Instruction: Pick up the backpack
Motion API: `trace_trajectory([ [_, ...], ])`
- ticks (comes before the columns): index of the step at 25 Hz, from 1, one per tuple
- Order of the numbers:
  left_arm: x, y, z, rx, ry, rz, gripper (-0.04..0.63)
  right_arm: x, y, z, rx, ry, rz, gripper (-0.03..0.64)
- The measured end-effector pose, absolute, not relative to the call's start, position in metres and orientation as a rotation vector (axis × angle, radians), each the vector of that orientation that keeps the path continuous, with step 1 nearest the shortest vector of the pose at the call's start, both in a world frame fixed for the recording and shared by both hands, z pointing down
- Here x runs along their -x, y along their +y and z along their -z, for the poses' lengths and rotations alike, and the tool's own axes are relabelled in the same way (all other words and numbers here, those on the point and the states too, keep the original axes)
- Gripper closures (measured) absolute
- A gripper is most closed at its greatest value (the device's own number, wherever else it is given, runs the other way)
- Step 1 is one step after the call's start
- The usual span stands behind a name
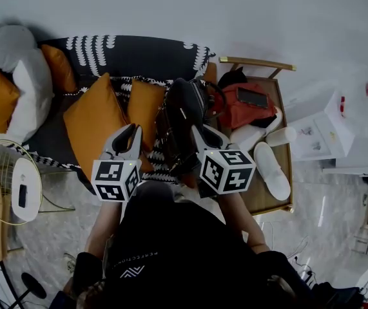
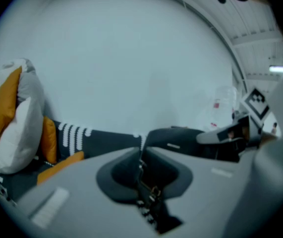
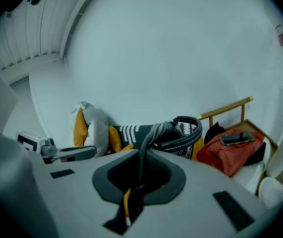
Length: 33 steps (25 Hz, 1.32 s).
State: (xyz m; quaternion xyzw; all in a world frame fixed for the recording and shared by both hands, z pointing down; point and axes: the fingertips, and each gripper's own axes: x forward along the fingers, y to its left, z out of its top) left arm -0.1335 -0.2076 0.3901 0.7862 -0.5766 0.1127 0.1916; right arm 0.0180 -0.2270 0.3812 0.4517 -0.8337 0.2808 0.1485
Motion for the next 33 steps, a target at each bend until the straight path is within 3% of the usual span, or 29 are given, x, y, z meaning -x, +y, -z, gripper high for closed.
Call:
trace_trajectory([
  [33, 0.148, -0.211, -0.392, -2.170, -1.655, -0.304, 0.543, -0.006, -0.230, -0.375, -1.266, -2.421, -0.797, 0.601],
])
